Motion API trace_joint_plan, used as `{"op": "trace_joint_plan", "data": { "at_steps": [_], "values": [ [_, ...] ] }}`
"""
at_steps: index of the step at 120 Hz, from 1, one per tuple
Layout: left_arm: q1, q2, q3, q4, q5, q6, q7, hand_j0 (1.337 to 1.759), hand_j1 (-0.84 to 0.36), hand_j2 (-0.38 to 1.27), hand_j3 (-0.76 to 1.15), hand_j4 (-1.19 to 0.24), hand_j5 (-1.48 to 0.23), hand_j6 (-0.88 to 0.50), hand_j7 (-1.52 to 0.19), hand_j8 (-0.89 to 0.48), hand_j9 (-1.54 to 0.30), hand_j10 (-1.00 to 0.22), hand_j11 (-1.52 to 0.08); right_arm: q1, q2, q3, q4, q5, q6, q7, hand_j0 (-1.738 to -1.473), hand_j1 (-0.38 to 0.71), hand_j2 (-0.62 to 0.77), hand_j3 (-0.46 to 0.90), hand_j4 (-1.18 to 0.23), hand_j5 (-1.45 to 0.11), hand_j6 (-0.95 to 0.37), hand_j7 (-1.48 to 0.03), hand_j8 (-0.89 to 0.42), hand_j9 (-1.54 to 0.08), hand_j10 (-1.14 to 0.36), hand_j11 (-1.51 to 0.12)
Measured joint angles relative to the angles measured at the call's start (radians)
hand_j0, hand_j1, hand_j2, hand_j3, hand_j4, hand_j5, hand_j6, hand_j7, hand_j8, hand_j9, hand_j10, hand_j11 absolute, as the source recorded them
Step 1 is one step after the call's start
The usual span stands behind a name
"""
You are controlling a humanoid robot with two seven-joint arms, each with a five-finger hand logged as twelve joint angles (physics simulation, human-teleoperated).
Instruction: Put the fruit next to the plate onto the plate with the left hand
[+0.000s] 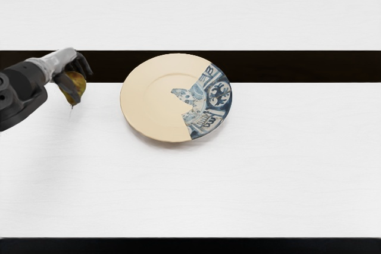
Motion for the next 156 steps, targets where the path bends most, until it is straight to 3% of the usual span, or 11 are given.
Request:
{"op": "trace_joint_plan", "data": {
  "at_steps": [103,156],
  "values": [
    [-0.2,-0.039,-0.001,-0.014,-0.104,-0.085,0.0,1.657,-0.23,0.43,0.0,-0.59,-0.76,-0.59,-0.76,-0.51,-0.77,-0.57,-0.77,0.0,0.0,0.002,0.0,0.001,0.0,0.0,-1.658,-0.35,0.0,0.0,0.0,0.0,0.0,0.0,0.0,0.0,0.0,0.0],
    [-0.234,-0.135,-0.001,-0.013,-0.152,-0.098,0.0,1.658,-0.26,0.41,0.0,-0.59,-0.76,-0.59,-0.76,-0.5,-0.76,-0.54,-0.77,0.0,0.0,0.002,0.0,0.001,0.0,0.0,-1.658,-0.35,0.0,0.0,0.0,0.0,0.0,0.0,0.0,0.0,0.0,0.0]
  ]
}}
